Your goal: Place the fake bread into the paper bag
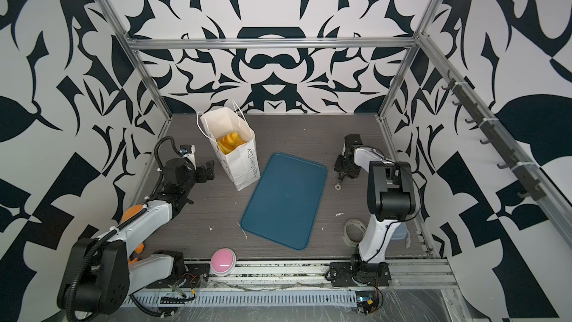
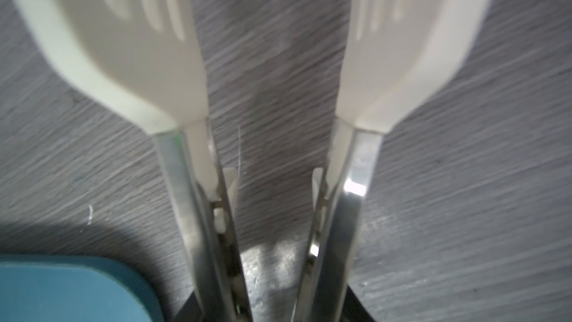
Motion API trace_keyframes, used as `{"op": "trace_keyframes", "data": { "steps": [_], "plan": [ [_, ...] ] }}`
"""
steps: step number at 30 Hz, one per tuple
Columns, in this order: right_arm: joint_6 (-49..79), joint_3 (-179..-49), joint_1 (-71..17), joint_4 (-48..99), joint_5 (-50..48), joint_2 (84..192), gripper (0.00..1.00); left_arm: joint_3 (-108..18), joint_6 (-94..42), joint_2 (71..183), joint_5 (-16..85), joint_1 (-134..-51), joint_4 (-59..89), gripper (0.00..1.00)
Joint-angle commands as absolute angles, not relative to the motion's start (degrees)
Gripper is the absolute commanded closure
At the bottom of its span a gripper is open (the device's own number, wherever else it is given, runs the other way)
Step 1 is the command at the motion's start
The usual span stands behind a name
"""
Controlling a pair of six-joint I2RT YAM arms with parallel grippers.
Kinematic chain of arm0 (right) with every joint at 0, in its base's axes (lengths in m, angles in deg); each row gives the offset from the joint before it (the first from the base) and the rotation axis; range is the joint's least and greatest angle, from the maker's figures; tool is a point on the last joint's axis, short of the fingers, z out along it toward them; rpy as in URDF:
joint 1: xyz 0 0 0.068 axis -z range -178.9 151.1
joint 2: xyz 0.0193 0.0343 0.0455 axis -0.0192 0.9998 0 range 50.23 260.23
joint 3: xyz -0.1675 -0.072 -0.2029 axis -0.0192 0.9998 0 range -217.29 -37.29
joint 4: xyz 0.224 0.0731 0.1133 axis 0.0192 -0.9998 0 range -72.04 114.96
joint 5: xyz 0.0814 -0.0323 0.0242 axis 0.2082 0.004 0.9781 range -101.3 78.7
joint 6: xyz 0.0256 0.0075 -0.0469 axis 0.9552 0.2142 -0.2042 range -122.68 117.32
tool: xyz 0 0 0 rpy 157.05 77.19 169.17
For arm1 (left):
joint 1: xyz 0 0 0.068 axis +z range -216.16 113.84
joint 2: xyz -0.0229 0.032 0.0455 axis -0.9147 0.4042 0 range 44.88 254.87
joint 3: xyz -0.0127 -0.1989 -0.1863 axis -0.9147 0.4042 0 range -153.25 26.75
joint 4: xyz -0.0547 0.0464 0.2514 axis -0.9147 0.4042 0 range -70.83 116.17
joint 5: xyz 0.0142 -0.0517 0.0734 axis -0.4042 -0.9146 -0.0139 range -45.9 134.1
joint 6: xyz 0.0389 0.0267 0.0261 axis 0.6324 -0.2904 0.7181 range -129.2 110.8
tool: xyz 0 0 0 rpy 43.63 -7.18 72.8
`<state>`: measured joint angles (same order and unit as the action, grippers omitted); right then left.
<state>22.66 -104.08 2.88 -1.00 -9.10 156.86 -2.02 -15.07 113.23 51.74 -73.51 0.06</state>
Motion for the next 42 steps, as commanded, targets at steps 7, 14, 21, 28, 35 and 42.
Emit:
{"op": "trace_keyframes", "data": {
  "steps": [7, 14, 21, 28, 35, 42],
  "plan": [
    [22.1, -105.0, 3.0, -5.2, -11.9, 157.9, 0.45, 0.1, -10.6, 120.5, 48.6, -69.9, -10.4, 0.01],
    [21.9, -104.5, 2.6, -5.4, -12.3, 157.8, 0.39, -0.5, -10.7, 126.5, 42.9, -67.1, -14.2, 0.01],
    [21.6, -104.2, 1.8, -5.1, -13.9, 156.5, 0.2, -0.9, -9.5, 128.5, 40.4, -66.8, -16.0, 0.01],
    [21.8, -103.5, 1.6, -4.9, -14.3, 155.6, 0.09, -1.1, -9.6, 130.8, 38.4, -65.7, -17.9, 0.01],
    [21.8, -100.2, 1.0, -2.1, -14.7, 148.8, 0.07, -1.3, -9.3, 132.4, 37.2, -65.5, -19.1, 0.01],
    [19.7, -95.9, -0.3, 2.1, -16.4, 138.7, 0.04, 0.2, -9.2, 132.3, 37.3, -65.5, -21.9, 0.01]
  ]
}}
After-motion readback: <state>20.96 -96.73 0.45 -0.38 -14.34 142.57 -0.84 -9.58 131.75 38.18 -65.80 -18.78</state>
